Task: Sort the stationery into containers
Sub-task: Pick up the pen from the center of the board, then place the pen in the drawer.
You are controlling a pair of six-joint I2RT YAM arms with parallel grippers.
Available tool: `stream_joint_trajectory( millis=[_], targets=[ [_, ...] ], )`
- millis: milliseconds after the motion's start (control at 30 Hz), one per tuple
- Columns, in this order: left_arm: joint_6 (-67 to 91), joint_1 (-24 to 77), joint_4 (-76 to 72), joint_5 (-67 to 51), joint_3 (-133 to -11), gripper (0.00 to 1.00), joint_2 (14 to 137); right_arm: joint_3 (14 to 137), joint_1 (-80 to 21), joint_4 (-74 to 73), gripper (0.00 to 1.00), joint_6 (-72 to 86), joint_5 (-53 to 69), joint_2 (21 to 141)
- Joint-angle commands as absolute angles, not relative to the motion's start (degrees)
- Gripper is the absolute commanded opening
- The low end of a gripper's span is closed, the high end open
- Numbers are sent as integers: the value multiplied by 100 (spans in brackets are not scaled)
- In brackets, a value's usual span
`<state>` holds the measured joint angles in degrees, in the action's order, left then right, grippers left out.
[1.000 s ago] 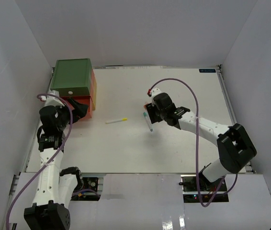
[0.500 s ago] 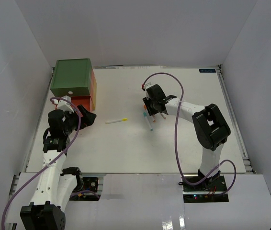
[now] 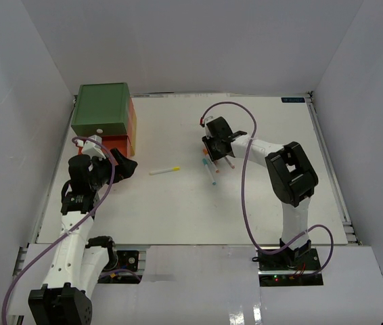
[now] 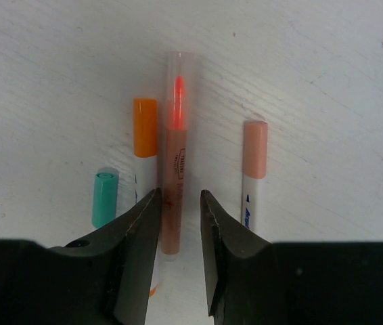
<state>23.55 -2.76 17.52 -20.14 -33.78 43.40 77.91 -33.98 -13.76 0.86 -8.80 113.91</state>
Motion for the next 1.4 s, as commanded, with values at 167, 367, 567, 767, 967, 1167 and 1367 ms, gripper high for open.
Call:
stream_joint_trajectory(
  millis=[167,367,567,767,967,1167,1367],
  targets=[
    [2312,-246,1591,-2171,-3357,97,4298,7998,-3384,-1415,36,26,-729,11584],
    [2320,-246,1565,-2206,-3349,97,4324,8016,-3384,-1424,26,26,-861,11707],
    [2698,-246,1547,-2460,-3305,97,4482,7805,-3375,-1424,15,-69,-914,11225],
    [3567,-237,1538,-2952,-3524,97,4500,7375,-3498,-1556,14,-193,-731,10251],
    [4743,420,1135,-2937,-3612,96,4562,6462,-3840,-1170,15,-44,-89,8950],
    [5475,1870,511,-1847,-3770,94,4990,5828,-4175,-511,16,413,439,7999],
    [5616,3373,159,-423,-4350,90,6053,5221,-4245,130,17,826,826,7375]
  ],
)
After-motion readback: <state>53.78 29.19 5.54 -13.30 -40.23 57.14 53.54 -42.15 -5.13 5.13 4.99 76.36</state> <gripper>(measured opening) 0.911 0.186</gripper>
